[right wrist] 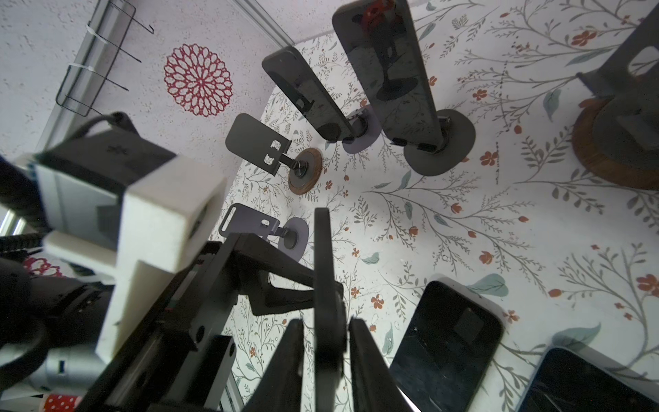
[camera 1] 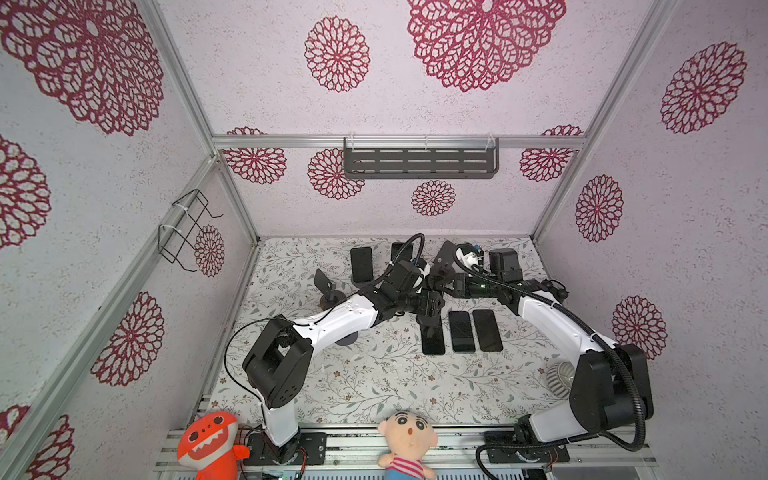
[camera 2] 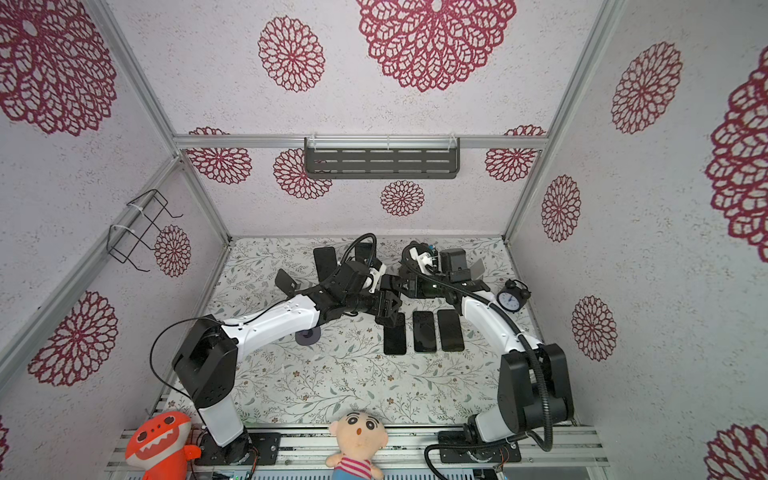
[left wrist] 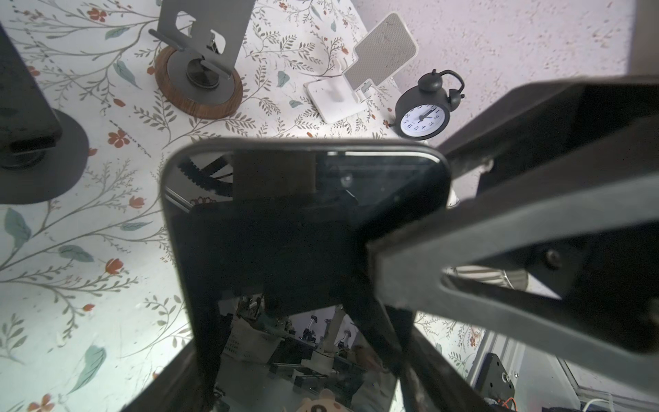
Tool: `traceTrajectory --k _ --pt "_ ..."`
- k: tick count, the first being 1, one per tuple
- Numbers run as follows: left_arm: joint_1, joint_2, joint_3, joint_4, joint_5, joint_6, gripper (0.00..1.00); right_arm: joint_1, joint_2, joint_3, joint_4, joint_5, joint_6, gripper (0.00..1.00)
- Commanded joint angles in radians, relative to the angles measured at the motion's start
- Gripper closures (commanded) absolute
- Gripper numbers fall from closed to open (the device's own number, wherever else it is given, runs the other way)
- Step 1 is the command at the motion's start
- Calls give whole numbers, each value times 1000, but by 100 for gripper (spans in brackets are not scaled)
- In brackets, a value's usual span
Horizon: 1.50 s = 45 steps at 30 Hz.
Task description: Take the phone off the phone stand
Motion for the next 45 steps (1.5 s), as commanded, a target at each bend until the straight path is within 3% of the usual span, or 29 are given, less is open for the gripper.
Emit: traceTrajectory --k 1,3,7,15,22,29,45 --pt "-4 -10 -4 -9 -27 -22 33 -6 -43 33 -22 29 -41 50" --pt "-2 -11 0 -50 -53 -45 33 -26 -49 36 -47 50 -46 45" --pt "-4 -10 17 -178 -95 -89 36 -72 -75 3 -70 132 -57 44" --pt "-5 51 101 -529 -311 -286 61 -111 -112 -85 -84 296 -82 43" --pt "-25 205 282 -773 -339 -347 63 -125 -103 -87 -77 334 -101 42" --pt "-37 307 357 -811 -339 -371 64 -134 -107 -96 -63 342 -105 42" --pt "-37 349 325 -715 -261 -376 56 -148 -119 -128 -49 329 -109 42"
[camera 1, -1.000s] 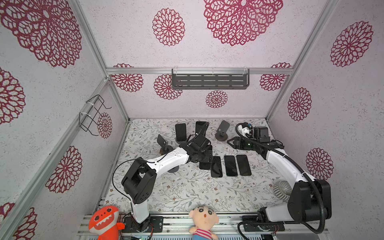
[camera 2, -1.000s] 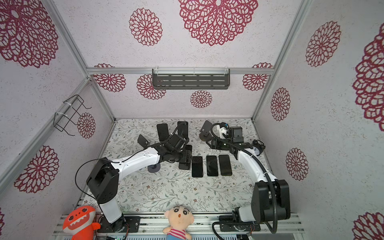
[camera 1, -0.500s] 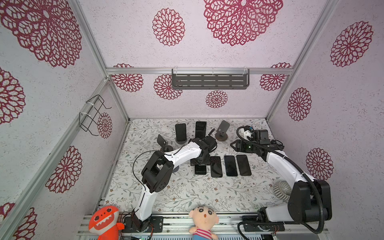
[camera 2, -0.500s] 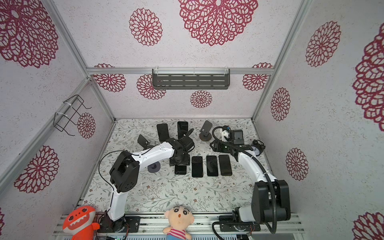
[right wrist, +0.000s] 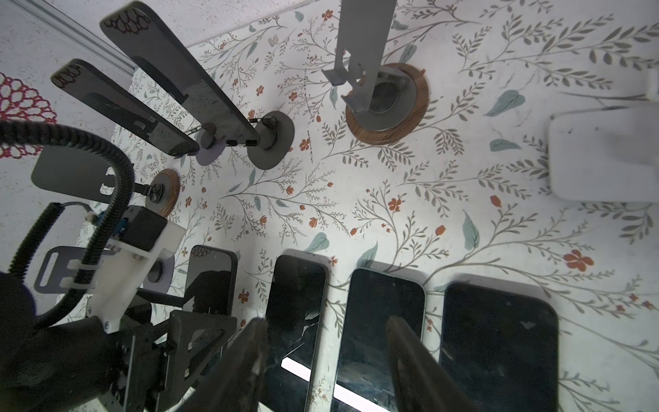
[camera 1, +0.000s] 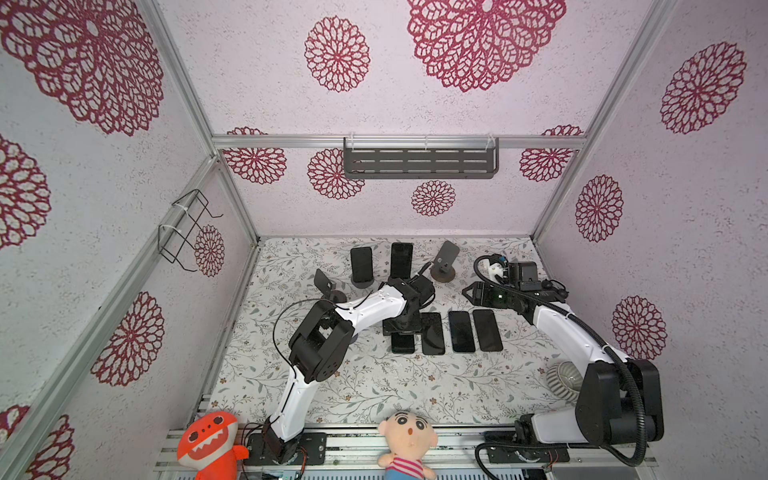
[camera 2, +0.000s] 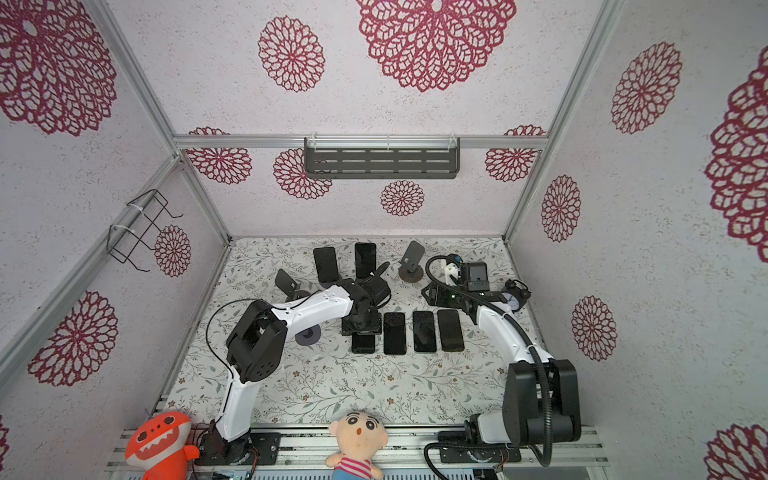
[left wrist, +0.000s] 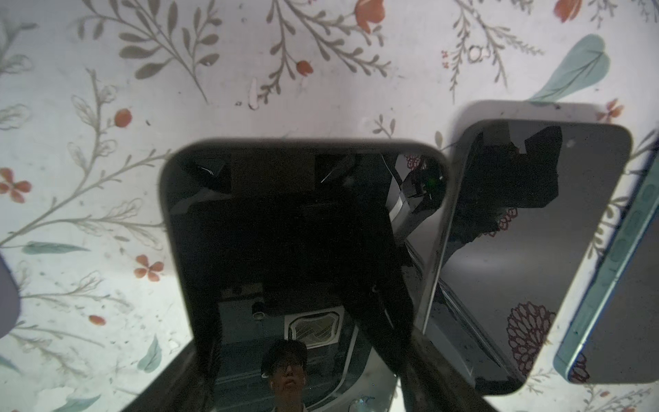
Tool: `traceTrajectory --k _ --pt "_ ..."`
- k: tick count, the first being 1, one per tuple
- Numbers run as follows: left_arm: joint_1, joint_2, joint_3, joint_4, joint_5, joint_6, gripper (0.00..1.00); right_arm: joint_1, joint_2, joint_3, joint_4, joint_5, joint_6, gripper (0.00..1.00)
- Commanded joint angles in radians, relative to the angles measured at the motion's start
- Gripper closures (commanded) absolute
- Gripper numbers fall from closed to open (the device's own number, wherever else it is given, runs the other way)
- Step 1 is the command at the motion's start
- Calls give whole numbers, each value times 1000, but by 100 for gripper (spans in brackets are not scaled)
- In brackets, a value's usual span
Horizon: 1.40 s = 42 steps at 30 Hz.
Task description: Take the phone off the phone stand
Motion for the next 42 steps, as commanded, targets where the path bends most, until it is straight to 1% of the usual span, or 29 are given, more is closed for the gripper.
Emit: traceTrajectory --k 1,5,11,14,16,20,22,23,26,27,35,42 --pt "-3 18 -9 34 25 -21 56 -7 -37 -2 20 2 -17 42" --pt "-2 21 -20 44 29 -22 53 -9 -39 -5 22 1 -16 42" --pt "-1 34 -25 41 22 -21 46 -9 -39 -9 26 1 -14 42" --pt "-2 39 -30 52 20 -11 38 -9 -41 -17 34 1 -14 42" --pt "-1 41 -37 60 26 -3 31 -9 -44 -21 37 3 -14 42" --pt "0 52 -44 55 38 -2 27 -9 -50 -25 34 3 -14 42" --pt "0 56 -44 58 49 1 23 -9 -53 -23 29 10 -16 42" --pt "-1 58 -44 58 52 2 20 -10 -52 -24 28 12 -16 42" --pt "-1 60 -45 61 55 5 7 -9 -55 -26 32 11 -11 41" --pt "-1 57 -47 60 54 5 6 -9 -55 -26 33 11 -10 41" --pt "0 41 -58 66 49 -1 6 -10 -59 -26 26 14 -11 41" --pt "-1 21 -59 62 44 -1 10 -9 -67 -22 6 15 -11 41"
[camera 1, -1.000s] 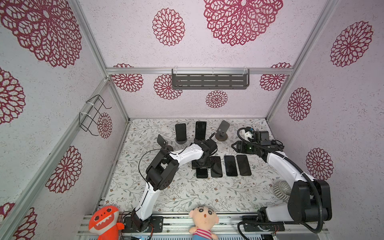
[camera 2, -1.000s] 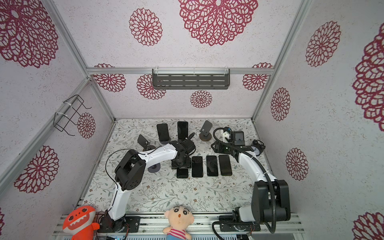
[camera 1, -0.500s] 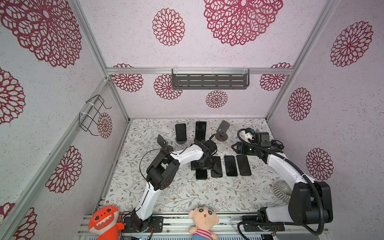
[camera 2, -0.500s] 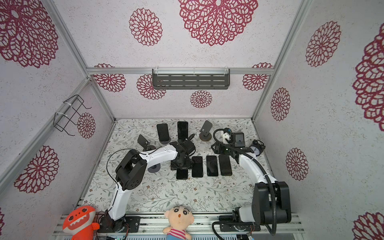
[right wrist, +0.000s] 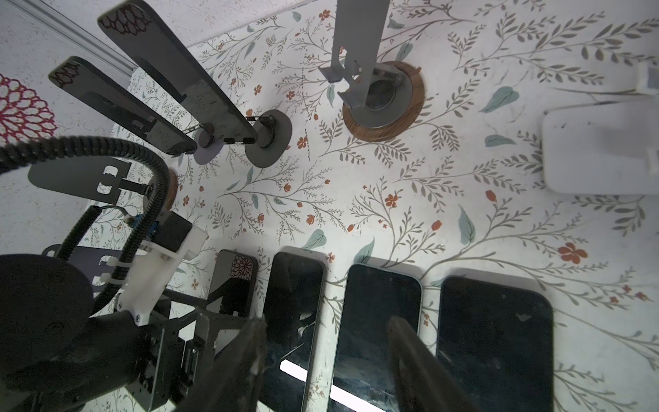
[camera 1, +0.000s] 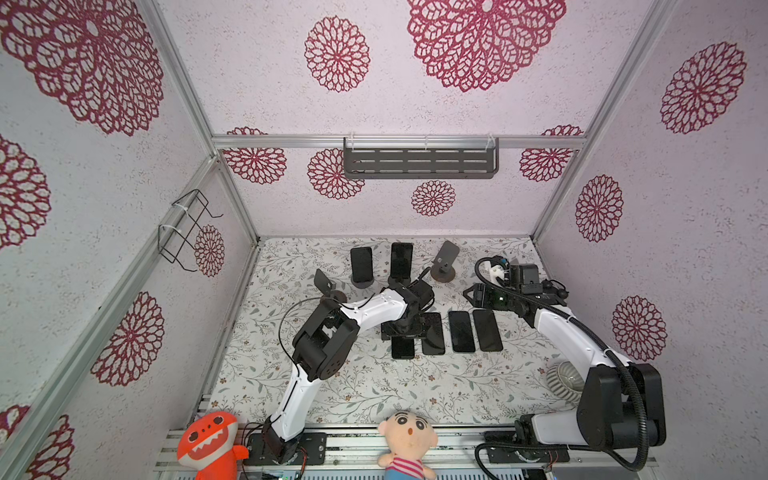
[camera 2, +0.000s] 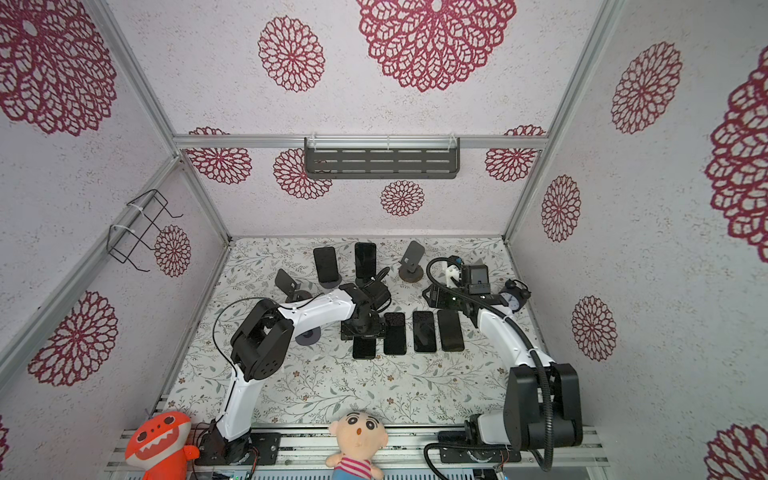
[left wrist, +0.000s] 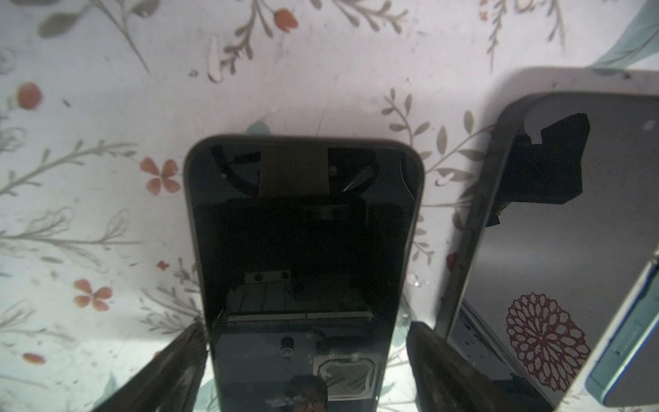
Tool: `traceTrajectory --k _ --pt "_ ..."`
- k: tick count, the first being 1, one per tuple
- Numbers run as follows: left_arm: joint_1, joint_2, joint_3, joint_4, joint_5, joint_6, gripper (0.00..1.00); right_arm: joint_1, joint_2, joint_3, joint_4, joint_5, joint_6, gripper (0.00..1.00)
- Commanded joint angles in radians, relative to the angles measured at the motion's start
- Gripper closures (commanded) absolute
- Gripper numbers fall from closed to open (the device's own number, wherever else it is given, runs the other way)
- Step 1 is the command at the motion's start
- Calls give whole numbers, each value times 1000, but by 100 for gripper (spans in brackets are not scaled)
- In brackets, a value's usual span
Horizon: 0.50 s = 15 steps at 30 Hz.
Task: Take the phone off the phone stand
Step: 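Open left gripper and withdraw it from the phone row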
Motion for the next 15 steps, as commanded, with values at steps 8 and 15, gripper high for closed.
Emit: traceTrajectory --k 8,15 --pt "-3 -89 10 -51 -65 42 11 -6 -43 20 -16 17 -16 41" --pt "-4 -378 -63 -153 -302 142 12 -6 -31 31 -19 19 -21 41"
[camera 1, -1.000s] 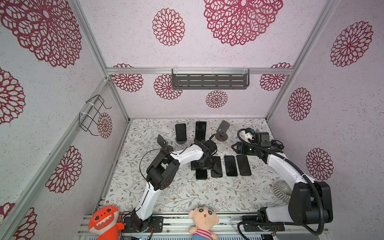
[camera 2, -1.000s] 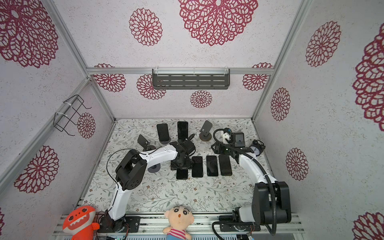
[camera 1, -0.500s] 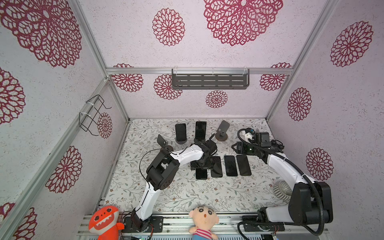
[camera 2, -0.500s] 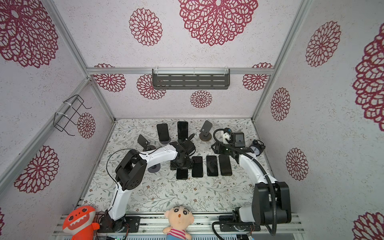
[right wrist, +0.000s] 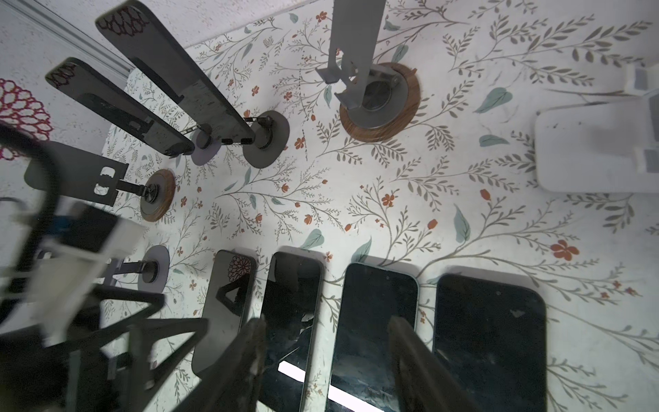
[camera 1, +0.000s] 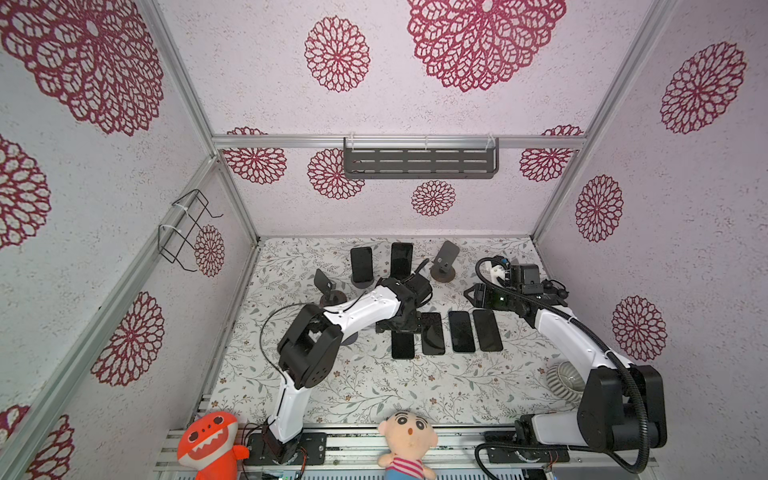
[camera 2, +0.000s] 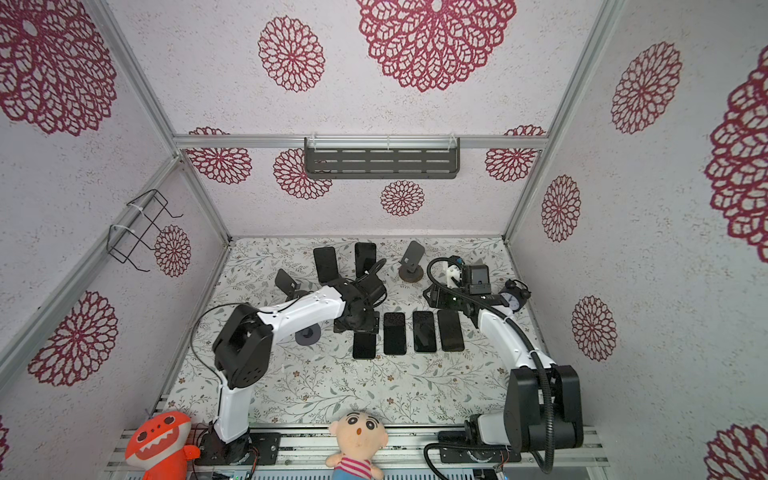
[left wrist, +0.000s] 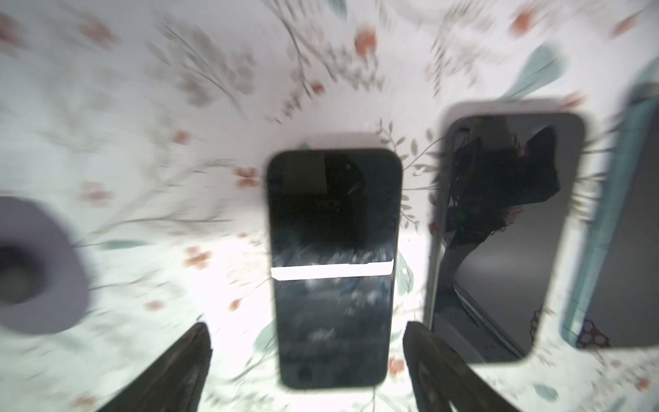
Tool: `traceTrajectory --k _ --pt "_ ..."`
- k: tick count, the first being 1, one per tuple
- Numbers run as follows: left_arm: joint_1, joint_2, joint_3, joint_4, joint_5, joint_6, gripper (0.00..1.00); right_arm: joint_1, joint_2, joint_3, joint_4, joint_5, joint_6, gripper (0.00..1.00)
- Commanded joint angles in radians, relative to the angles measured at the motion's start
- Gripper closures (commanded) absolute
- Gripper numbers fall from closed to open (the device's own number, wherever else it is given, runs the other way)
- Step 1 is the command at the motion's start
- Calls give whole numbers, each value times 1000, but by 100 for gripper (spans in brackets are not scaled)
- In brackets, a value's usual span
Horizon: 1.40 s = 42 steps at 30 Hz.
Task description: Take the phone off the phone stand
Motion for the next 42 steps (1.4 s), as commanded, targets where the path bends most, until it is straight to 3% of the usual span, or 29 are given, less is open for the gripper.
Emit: traceTrajectory --k 1,9,16,25,32,42 --pt "8 -185 -31 -104 -151 69 12 -5 -20 34 -11 7 -21 41" --pt "232 -434 -211 -143 -53 163 20 -5 -8 30 4 3 -11 41" --pt "391 -464 -363 -20 -2 208 37 -5 -22 27 -16 23 -20 41" --pt "402 -371 -364 81 15 224 48 -5 -43 4 -19 41 -24 41" --pt "400 -355 -349 83 17 211 76 -6 -46 1 -25 47 -35 41" --pt "400 -371 -338 44 -9 191 91 -7 -16 21 -17 43 -51 41"
